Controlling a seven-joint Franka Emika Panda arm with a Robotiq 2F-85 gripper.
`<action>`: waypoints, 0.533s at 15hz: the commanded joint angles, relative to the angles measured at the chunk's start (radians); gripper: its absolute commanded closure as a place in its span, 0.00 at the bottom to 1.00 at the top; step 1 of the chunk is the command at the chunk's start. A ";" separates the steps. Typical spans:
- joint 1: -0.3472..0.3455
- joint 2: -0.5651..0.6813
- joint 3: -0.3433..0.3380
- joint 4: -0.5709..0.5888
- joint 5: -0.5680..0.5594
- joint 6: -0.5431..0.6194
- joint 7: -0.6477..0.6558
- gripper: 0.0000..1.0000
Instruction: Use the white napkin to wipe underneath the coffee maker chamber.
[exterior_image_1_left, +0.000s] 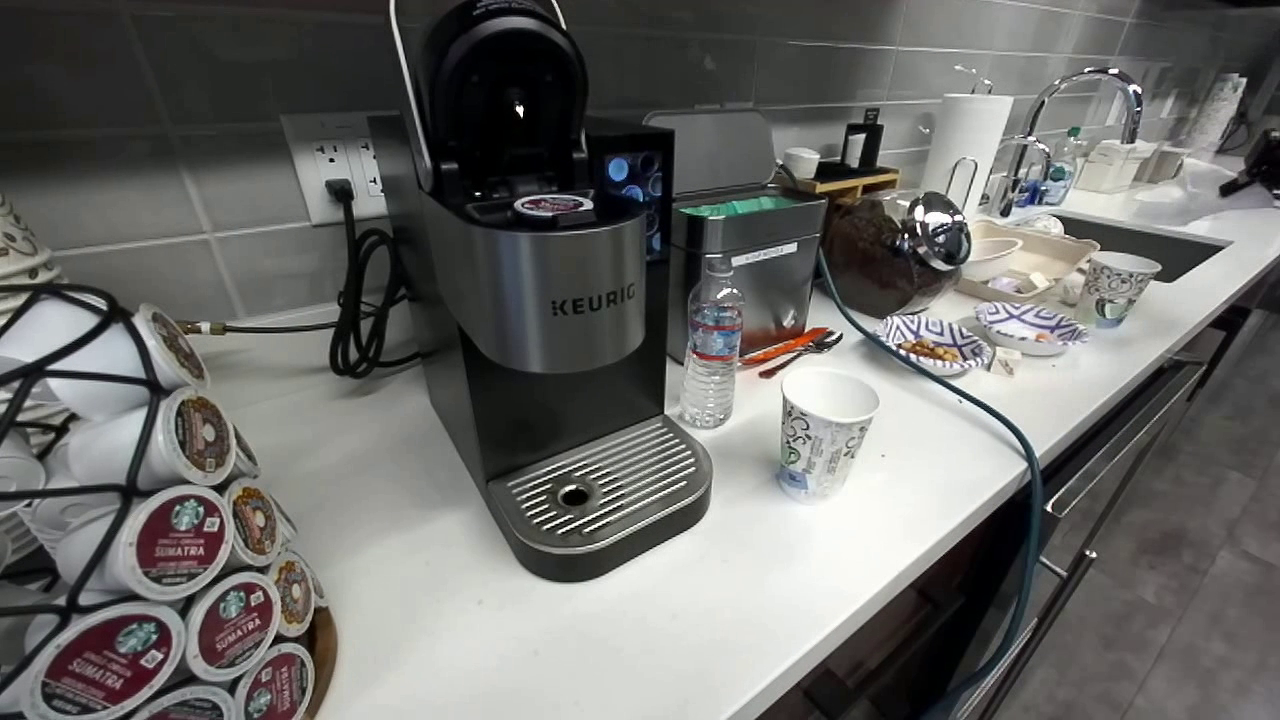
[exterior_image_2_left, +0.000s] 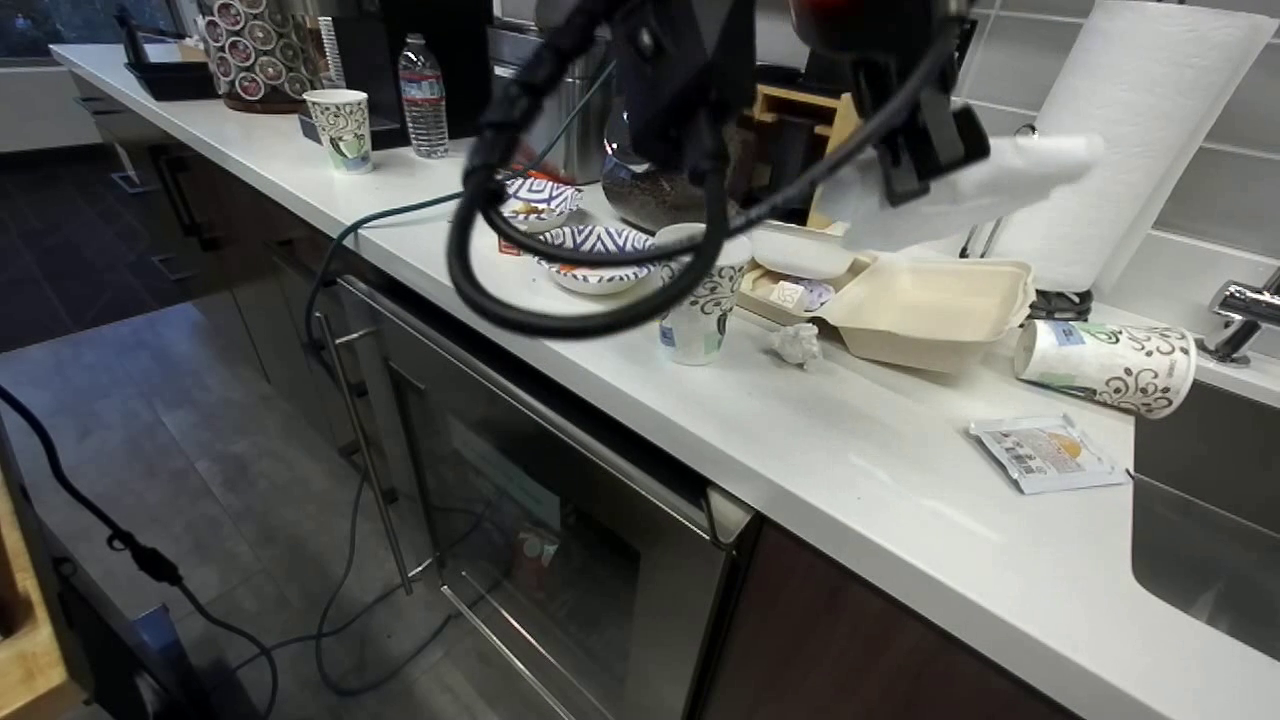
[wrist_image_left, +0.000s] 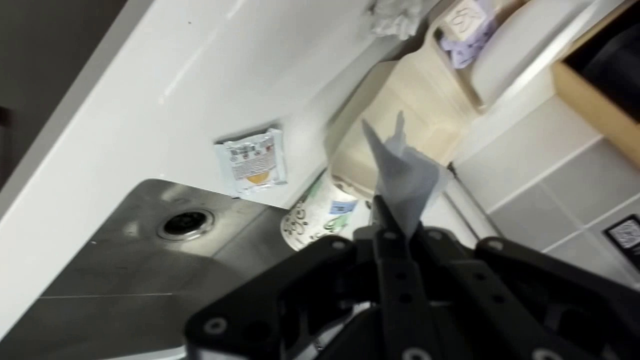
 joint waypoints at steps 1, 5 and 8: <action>-0.002 -0.219 0.002 -0.197 0.099 -0.155 -0.183 0.99; 0.130 -0.399 -0.068 -0.322 0.100 -0.343 -0.259 0.99; 0.272 -0.522 -0.124 -0.392 0.048 -0.448 -0.276 0.99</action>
